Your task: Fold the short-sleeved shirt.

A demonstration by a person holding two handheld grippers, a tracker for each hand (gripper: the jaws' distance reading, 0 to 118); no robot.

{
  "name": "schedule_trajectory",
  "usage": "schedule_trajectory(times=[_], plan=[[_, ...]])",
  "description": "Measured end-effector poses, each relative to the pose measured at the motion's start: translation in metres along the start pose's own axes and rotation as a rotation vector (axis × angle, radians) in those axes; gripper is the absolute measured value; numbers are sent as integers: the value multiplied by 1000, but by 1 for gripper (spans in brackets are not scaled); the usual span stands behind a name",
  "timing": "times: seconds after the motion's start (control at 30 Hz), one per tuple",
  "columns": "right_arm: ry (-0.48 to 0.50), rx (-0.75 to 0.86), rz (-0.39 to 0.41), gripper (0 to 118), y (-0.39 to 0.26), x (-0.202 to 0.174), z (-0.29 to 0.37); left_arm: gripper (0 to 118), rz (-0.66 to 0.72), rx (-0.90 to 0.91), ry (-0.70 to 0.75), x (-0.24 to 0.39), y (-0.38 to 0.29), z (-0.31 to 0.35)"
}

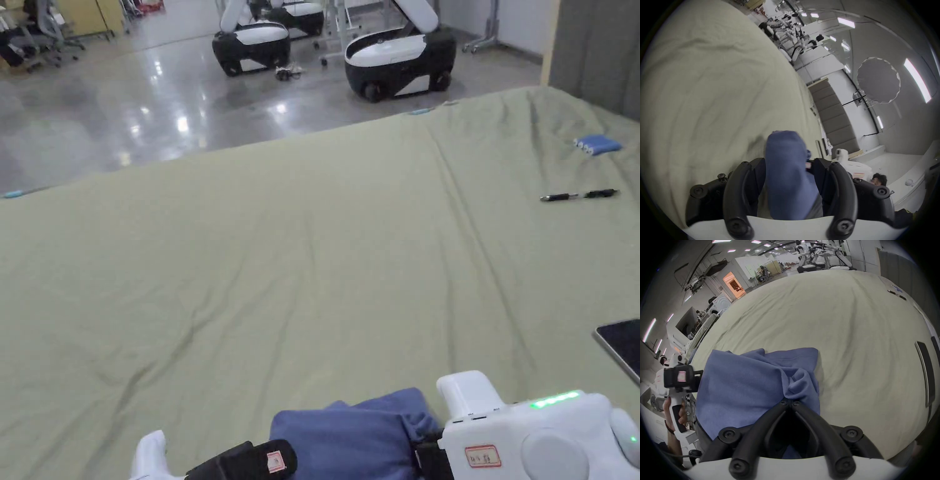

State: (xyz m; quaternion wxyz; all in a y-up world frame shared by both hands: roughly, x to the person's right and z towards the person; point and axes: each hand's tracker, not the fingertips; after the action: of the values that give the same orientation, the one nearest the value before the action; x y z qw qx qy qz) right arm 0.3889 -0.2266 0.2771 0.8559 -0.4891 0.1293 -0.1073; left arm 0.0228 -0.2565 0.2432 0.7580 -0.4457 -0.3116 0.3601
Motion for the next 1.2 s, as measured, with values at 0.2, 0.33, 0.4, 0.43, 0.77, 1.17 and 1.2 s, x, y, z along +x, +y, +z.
schedule_trajectory(times=[0.2, 0.33, 0.4, 0.43, 0.77, 1.17, 1.2], plan=[[27, 6, -68, 0, -2, 5, 1, 49, 58, -31, -75, -4, -5, -31], [21, 17, -61, 0, -3, 3, 4, 27, 43, -25, -24, -7, -6, -31], [45, 36, -73, 0, -3, 2, 15, 25, 57, -5, -32, -1, -5, -16], [98, 106, -86, 0, -5, 2, 27, 25, 41, 17, -36, 5, 0, -3], [263, 211, -97, 0, -21, -10, 56, 25, -8, 323, 433, -52, 87, 269], [219, 251, -131, 0, -21, 1, 61, 60, -171, 439, 889, -29, 110, 317], [220, 271, -132, 0, -17, 4, 64, 60, -248, 459, 904, -9, 101, 314]])
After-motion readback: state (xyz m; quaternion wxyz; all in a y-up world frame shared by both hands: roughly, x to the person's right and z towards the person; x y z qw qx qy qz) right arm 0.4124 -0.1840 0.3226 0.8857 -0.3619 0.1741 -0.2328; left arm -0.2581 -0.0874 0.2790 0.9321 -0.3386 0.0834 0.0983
